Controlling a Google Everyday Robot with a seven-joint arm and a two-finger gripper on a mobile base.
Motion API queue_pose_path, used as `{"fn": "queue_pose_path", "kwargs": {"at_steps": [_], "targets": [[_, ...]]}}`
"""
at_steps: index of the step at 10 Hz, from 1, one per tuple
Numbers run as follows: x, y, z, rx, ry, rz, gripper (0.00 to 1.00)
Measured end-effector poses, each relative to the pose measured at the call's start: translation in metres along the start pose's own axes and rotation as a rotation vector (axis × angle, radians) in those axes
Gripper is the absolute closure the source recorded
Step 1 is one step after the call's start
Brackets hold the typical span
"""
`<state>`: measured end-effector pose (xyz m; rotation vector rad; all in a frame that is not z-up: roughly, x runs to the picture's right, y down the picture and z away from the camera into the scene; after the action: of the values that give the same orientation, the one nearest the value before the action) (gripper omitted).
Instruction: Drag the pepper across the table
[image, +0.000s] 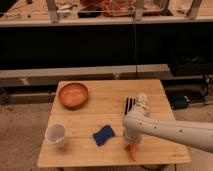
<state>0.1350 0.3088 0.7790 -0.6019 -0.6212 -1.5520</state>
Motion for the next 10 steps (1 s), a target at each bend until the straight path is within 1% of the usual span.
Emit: {"fn": "queue_pose_path", "kwargs": {"at_steps": [1, 2, 3, 4, 5, 7, 10], "targets": [[0.0, -0.001, 0.0, 0.001, 0.0, -0.001, 0.8], [0.0, -0.001, 0.0, -0.003, 0.0, -0.001, 0.82], [0.0, -0.007, 0.0, -0.011, 0.0, -0.013, 0.82], [0.001, -0.019, -0.002, -0.021, 0.006, -0.031, 0.82], [0.002, -0.037, -0.003, -0.039, 0.006, -0.058, 0.82], [0.002, -0.056, -0.005, -0.053, 0.008, -0.09, 0.82], [0.001, -0.069, -0.006, -0.061, 0.008, -0.125, 0.82]]}}
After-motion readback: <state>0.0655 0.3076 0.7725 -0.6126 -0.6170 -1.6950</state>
